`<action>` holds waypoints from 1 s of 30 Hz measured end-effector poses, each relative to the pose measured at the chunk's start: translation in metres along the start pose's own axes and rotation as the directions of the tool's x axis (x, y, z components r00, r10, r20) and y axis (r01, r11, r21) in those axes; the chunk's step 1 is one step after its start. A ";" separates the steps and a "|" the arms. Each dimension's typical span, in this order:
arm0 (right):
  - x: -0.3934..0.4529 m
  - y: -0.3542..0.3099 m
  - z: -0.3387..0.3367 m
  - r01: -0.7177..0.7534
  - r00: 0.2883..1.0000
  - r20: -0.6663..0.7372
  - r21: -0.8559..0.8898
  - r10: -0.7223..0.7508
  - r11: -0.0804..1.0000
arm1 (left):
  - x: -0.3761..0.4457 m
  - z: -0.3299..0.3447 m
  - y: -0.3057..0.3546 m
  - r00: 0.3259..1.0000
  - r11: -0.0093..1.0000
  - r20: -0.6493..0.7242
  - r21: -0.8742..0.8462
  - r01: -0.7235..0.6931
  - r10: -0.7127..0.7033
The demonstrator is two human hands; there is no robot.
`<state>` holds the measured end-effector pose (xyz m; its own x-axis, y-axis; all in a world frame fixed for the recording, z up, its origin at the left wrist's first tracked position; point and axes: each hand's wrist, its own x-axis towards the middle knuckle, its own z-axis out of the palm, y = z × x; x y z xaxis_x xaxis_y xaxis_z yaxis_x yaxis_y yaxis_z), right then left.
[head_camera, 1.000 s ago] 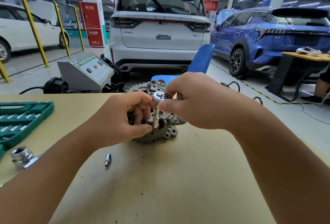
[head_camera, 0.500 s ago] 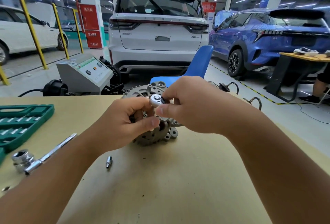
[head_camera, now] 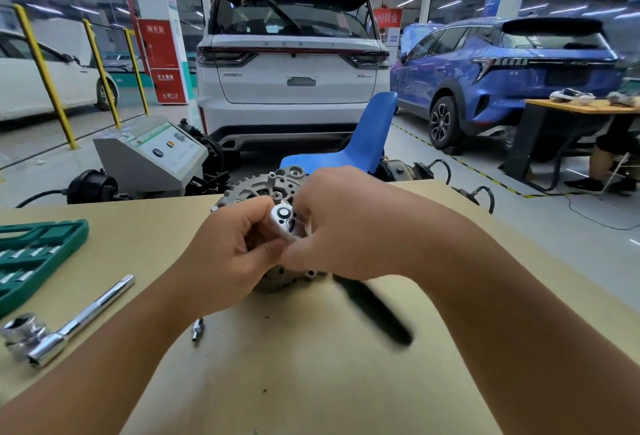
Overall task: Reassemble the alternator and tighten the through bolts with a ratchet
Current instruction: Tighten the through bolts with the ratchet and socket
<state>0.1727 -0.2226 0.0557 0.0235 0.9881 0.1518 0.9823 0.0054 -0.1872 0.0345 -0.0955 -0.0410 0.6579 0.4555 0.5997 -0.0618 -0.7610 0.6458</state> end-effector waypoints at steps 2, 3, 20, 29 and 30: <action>0.002 0.003 0.001 -0.016 0.998 -0.069 -0.088 0.010 0.996 | 0.001 -0.002 -0.001 0.999 0.999 0.020 0.031 0.030 -0.031; 0.002 0.004 0.002 -0.034 0.993 -0.116 -0.129 0.019 0.991 | 0.001 -0.002 -0.001 0.999 0.998 0.019 0.056 0.034 -0.035; 0.000 -0.002 -0.002 -0.010 0.997 0.082 -0.033 0.013 0.999 | 0.000 0.007 -0.004 0.989 0.997 -0.148 0.075 -0.014 0.025; 0.003 0.011 -0.015 0.019 1.000 -0.019 0.260 -0.014 0.966 | 0.004 -0.008 0.009 0.996 0.998 -0.070 0.032 -0.052 0.054; 0.003 0.013 -0.016 0.024 0.999 -0.049 0.292 -0.010 0.956 | 0.005 -0.010 0.011 0.994 0.996 -0.079 0.054 -0.072 0.076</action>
<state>0.1883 -0.2224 0.0688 0.0224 0.9793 0.2012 0.8855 0.0740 -0.4588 0.0296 -0.0975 -0.0261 0.5898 0.4316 0.6825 -0.0680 -0.8156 0.5746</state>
